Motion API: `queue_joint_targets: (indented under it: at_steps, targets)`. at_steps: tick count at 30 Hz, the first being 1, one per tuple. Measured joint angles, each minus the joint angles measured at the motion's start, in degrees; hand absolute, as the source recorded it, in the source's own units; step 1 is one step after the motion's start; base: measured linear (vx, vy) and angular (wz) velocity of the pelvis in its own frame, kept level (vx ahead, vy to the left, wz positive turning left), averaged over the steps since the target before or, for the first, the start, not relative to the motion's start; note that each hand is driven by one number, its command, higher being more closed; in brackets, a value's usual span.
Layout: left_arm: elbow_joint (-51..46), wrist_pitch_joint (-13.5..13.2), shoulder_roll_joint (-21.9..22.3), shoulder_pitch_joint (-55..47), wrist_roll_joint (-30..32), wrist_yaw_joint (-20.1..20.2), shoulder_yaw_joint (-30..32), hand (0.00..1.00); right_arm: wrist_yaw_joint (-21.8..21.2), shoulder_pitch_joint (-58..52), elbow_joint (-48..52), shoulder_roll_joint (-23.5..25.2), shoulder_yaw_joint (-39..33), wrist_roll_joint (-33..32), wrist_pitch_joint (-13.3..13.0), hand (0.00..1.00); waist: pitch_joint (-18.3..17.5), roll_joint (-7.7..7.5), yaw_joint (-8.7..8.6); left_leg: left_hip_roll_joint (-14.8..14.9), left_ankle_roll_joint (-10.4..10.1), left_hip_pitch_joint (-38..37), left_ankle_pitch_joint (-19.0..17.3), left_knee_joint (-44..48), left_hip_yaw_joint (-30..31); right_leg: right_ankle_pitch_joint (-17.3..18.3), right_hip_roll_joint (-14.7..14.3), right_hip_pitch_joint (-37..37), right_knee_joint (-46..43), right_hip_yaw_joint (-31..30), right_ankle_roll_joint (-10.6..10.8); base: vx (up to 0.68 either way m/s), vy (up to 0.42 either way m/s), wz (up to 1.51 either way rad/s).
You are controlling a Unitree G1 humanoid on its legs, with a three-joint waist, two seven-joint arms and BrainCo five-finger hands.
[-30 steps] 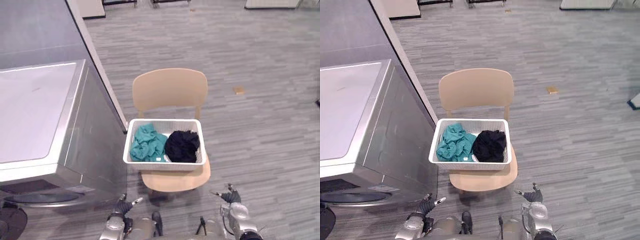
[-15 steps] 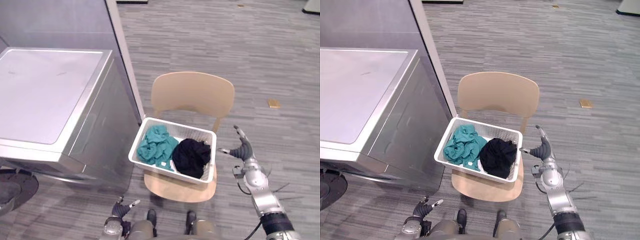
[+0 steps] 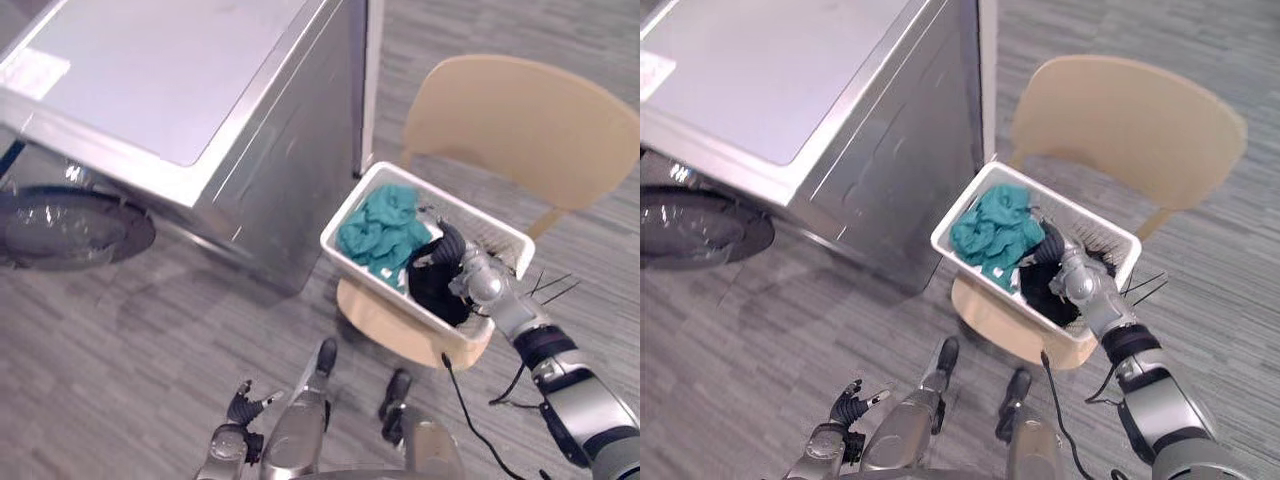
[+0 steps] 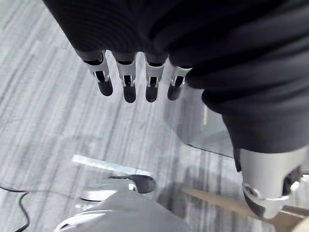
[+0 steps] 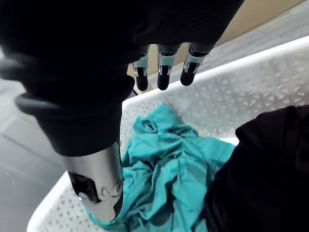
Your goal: Pick up the laundry basket with both hands and put the clothes into the washing machine.
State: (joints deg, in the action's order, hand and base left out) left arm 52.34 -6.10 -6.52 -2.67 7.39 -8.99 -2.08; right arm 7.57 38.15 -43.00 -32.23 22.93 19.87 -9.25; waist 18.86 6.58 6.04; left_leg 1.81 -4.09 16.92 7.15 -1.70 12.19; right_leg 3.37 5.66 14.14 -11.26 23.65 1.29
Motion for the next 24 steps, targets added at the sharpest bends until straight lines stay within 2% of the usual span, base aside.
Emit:
queue_joint_targets:
  at_steps: [3,8,9,11,13,16,17,20,24]
  targets:
    - [-0.3,-0.85,0.01,1.49,-0.6,-0.05,-0.04,0.0,1.31,6.93,-5.59,-2.82,0.56,1.08,0.99,0.0,2.32,1.4,1.24,-0.06,0.04,2.97,2.81,-2.36,0.13,0.0,0.9,4.99,-2.77,0.22,0.0,-0.13,0.014,0.05]
    - [-2.92,-2.18,-0.39,3.36,-2.89,-0.1,-0.35,0.0,3.49,16.01,-10.99,-7.7,3.07,1.18,1.99,0.0,4.7,2.96,1.44,-0.63,-0.58,8.54,6.33,-3.63,1.88,0.68,2.57,12.18,-7.33,1.52,-0.54,-0.06,-0.018,0.12]
    - [-2.99,-2.22,-0.48,3.84,-3.02,-0.11,-0.59,0.0,3.67,16.91,-11.75,-8.1,3.25,1.17,2.06,0.0,4.85,3.15,1.67,-0.63,-0.61,9.21,6.71,-3.65,2.0,0.76,2.64,12.86,-7.72,1.54,-0.63,-0.03,-0.06,0.11]
    - [-3.56,-3.39,-0.84,5.6,-3.38,-0.19,-2.43,0.0,4.15,21.06,-14.68,-10.22,5.75,1.15,2.35,0.0,5.05,3.4,3.51,-0.61,-1.17,12.63,7.22,-3.71,2.48,1.01,2.85,16.81,-9.03,1.6,-1.0,-0.01,-0.065,-0.01]
    - [-3.67,-3.59,-0.67,6.81,-3.43,-0.19,-3.08,0.0,4.75,22.93,-15.88,-11.07,8.04,1.17,2.35,0.0,5.12,3.45,4.29,-0.75,-1.39,14.67,7.68,-3.74,3.47,1.53,3.21,19.26,-10.43,1.94,-1.31,0.01,-0.066,0.13]
    - [-3.71,-4.15,-0.48,8.27,-4.57,-1.05,-4.33,0.0,4.76,24.59,-17.04,-11.06,12.5,1.29,2.42,0.0,5.3,3.37,4.59,-1.23,-1.78,17.6,8.21,-3.73,5.01,3.88,4.39,22.77,-14.21,2.29,-1.37,0.04,-0.081,0.33]
    - [-3.76,-4.26,-0.2,8.82,-4.57,-1.15,-4.55,0.0,4.86,25.35,-17.07,-10.95,14.04,1.49,2.69,1.0,5.33,3.33,4.96,-1.41,-2.03,18.71,8.45,-3.72,5.19,4.73,4.86,24.31,-15.93,2.15,-1.51,0.03,-0.09,0.32]
    - [-4.07,-4.28,1.18,9.73,-4.7,-1.18,-4.49,0.0,6.3,27.28,-16.36,-10.82,15.78,1.78,2.85,1.0,5.57,3.01,5.85,-2.0,-2.11,19.71,8.87,-3.71,5.16,6.84,6.36,26.61,-19.69,2.22,-1.96,0.03,-0.103,0.2]
    - [-5.26,-4.34,2.27,10.58,-5.07,-1.08,-4.5,0.0,6.26,27.83,-13.89,-10.32,16.5,1.67,2.82,1.0,5.74,2.63,5.65,-2.13,-2.16,19.59,8.82,-3.72,5.7,8.42,7.09,26.69,-21.87,3.06,-2.25,0.01,-0.108,0.2]
